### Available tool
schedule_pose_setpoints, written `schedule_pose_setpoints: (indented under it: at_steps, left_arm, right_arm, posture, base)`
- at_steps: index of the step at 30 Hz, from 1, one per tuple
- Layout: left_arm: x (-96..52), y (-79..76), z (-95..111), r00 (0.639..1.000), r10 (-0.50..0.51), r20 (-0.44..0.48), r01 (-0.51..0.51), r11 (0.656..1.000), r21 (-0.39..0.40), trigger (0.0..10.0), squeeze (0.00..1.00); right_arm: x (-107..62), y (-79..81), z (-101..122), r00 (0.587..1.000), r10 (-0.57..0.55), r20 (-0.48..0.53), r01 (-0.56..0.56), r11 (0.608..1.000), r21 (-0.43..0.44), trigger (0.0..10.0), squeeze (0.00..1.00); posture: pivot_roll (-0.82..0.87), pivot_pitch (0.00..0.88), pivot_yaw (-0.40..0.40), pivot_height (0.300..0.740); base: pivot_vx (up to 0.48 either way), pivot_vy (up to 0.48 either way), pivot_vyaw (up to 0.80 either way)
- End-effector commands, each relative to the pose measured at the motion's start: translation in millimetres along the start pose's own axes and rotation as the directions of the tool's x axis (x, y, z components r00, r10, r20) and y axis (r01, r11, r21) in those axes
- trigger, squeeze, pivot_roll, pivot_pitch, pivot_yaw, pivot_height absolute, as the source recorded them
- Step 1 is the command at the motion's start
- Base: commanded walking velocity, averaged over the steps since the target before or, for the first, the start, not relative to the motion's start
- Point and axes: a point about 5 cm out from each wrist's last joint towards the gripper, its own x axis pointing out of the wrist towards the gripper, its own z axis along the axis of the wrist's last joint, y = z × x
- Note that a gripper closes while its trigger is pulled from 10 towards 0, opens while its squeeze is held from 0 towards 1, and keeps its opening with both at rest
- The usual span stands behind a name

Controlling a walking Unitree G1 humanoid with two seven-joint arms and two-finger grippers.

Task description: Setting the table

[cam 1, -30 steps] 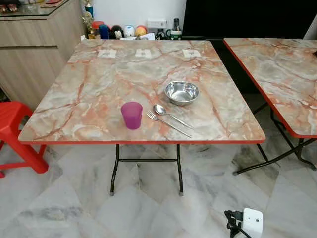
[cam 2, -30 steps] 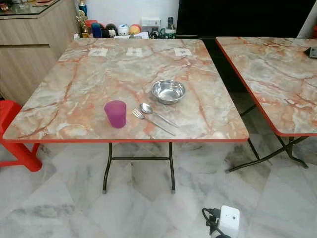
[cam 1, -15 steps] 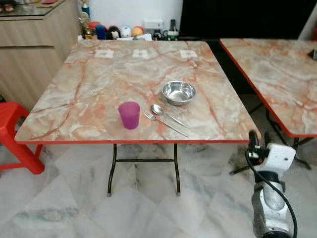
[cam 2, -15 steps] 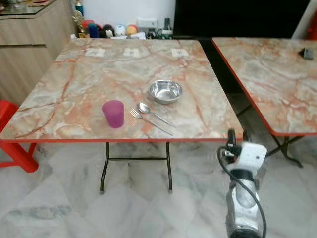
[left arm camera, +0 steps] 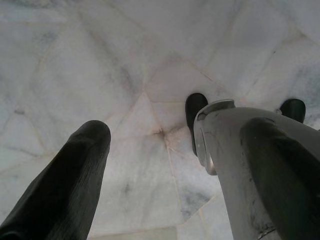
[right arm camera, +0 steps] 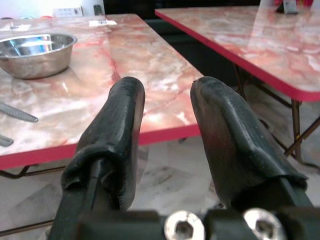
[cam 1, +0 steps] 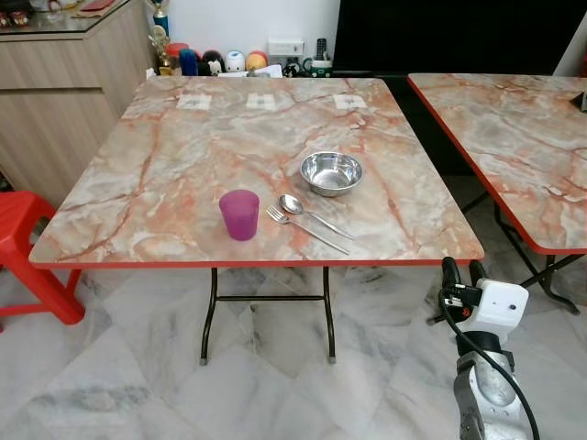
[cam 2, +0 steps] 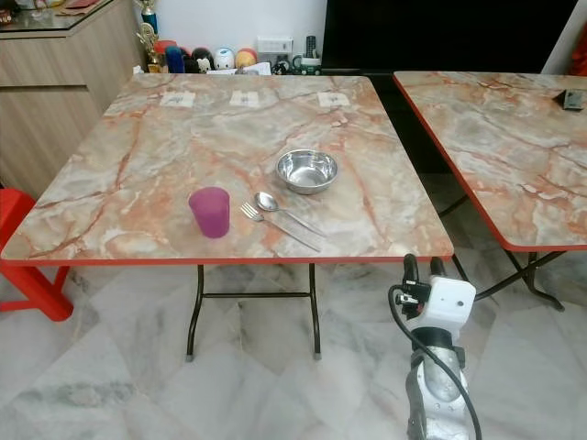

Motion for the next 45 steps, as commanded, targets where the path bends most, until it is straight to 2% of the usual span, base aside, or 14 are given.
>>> schedule_pose_setpoints:
  at_steps: [1, 3, 4, 9, 12, 20, 24, 31, 39, 45]
  left_arm:
    - [-5.6, 4.9, -20.0, 0.998, -0.003, -0.062, 0.003, 1.000, -0.012, 10.0, 0.00]
    - [-6.4, 8.6, -21.6, 0.998, 0.002, -0.064, -0.004, 1.000, -0.016, 10.0, 0.00]
    - [-7.9, 16.3, -23.9, 0.998, 0.011, -0.068, -0.012, 1.000, -0.022, 10.0, 0.00]
    - [-8.8, 25.8, -23.8, 0.997, 0.021, -0.073, -0.022, 0.999, -0.024, 10.0, 0.00]
    - [-8.0, 30.7, -20.4, 0.997, 0.023, -0.073, -0.025, 0.999, -0.022, 10.0, 0.00]
    - [-7.5, 30.6, -19.2, 0.997, 0.017, -0.075, -0.019, 1.000, -0.018, 10.0, 0.00]
    - [-7.2, 28.7, -19.1, 0.997, 0.015, -0.078, -0.016, 1.000, -0.016, 10.0, 0.00]
    - [-8.4, 23.1, -24.4, 0.996, 0.005, -0.087, -0.006, 1.000, -0.014, 10.0, 0.00]
    - [-6.8, 24.0, -19.6, 0.997, 0.008, -0.076, -0.009, 1.000, -0.015, 10.0, 0.00]
    - [-9.6, 26.4, -26.0, 0.997, 0.008, -0.081, -0.010, 1.000, -0.018, 10.0, 0.00]
  right_arm:
    - [-1.3, -0.3, 0.9, 1.000, -0.012, -0.003, 0.012, 1.000, 0.012, 10.0, 0.00]
    - [-1.4, 0.0, 1.1, 1.000, -0.015, -0.006, 0.015, 1.000, 0.018, 10.0, 0.00]
    - [-1.3, 2.0, 0.8, 1.000, -0.019, -0.025, 0.020, 0.999, 0.046, 10.0, 0.00]
    - [-0.7, 8.6, -1.5, 0.996, 0.024, -0.083, -0.018, 0.997, 0.072, 10.0, 0.00]
    - [2.5, 14.9, 3.8, 0.995, 0.053, -0.080, -0.046, 0.995, 0.084, 10.0, 0.00]
    - [12.8, 8.5, 8.4, 0.991, -0.012, -0.136, 0.025, 0.995, 0.092, 10.0, 0.00]
    - [18.2, 8.3, 15.4, 0.991, 0.010, -0.134, -0.002, 0.998, 0.064, 10.0, 0.00]
    - [19.1, 6.3, 14.5, 0.989, 0.001, -0.147, 0.009, 0.998, 0.065, 10.0, 0.00]
    - [20.0, 13.9, 18.0, 0.988, 0.014, -0.152, -0.002, 0.997, 0.076, 10.0, 0.00]
    - [24.9, 18.4, 24.3, 0.990, 0.025, -0.140, -0.014, 0.997, 0.075, 10.0, 0.00]
  posture:
    - [-0.01, 0.019, -0.029, 0.740]
    - [-0.01, 0.019, -0.029, 0.740]
    - [-0.01, 0.010, -0.026, 0.740]
    - [-0.01, 0.003, -0.022, 0.740]
    - [-0.02, 0.000, -0.021, 0.740]
    - [-0.02, 0.000, -0.021, 0.740]
    - [-0.02, 0.000, -0.019, 0.740]
    - [-0.02, 0.000, -0.017, 0.740]
    - [-0.02, 0.040, -0.017, 0.740]
    - [-0.01, 0.065, -0.022, 0.740]
  base:
    - [0.000, 0.000, 0.00]
    - [0.000, 0.000, 0.00]
    - [0.000, 0.000, 0.00]
    - [0.000, 0.000, 0.00]
    - [0.000, 0.000, 0.00]
    - [0.000, 0.000, 0.00]
    - [0.000, 0.000, 0.00]
    - [0.000, 0.000, 0.00]
    - [0.161, 0.000, 0.00]
    - [0.275, 0.000, 0.00]
